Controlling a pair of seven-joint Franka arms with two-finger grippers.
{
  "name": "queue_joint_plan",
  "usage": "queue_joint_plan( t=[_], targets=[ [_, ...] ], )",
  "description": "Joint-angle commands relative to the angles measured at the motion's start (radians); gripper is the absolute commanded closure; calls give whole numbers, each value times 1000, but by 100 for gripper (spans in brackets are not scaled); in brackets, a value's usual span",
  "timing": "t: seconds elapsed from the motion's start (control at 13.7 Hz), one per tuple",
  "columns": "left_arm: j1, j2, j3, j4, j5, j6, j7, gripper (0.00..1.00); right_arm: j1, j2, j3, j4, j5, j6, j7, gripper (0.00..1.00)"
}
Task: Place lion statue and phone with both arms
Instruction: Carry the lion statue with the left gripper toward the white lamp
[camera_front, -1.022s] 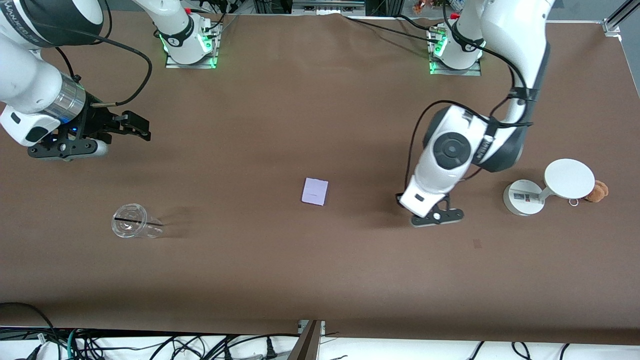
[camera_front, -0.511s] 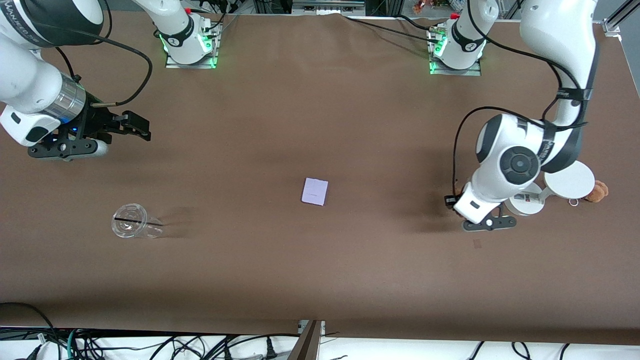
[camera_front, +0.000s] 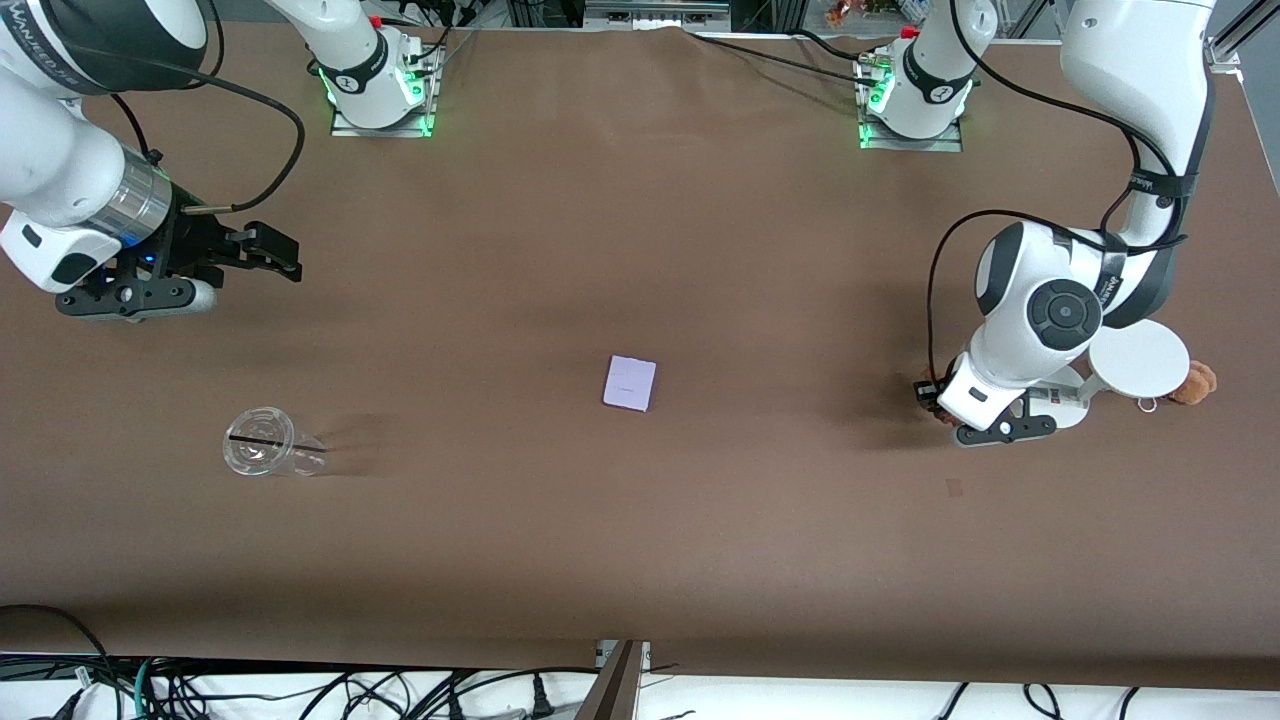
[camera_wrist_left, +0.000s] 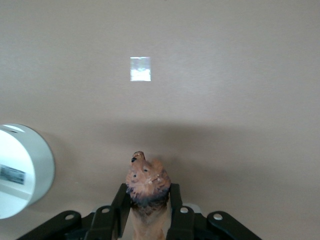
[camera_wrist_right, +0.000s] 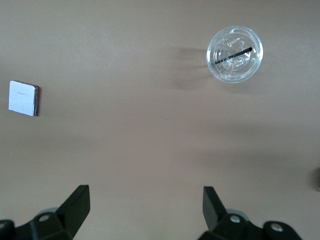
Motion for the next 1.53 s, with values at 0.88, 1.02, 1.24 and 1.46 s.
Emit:
queue_joint_plan(
  t=[0.88, 1.02, 1.24, 1.46],
  targets=[
    [154, -64, -13, -242, 94, 302, 72, 100, -12, -23, 14, -18, -7, 9, 8, 0],
    [194, -62, -14, -258, 94, 347, 130, 100, -12, -22, 12, -18, -7, 17, 8, 0],
    [202, -62, -16, -266, 94, 352, 141, 100, -12, -15, 12, -18, -9, 30, 8, 0],
    [202, -53, -16, -272, 94, 375, 141, 100, -15, 7, 10, -4, -7, 63, 6, 0]
  ],
)
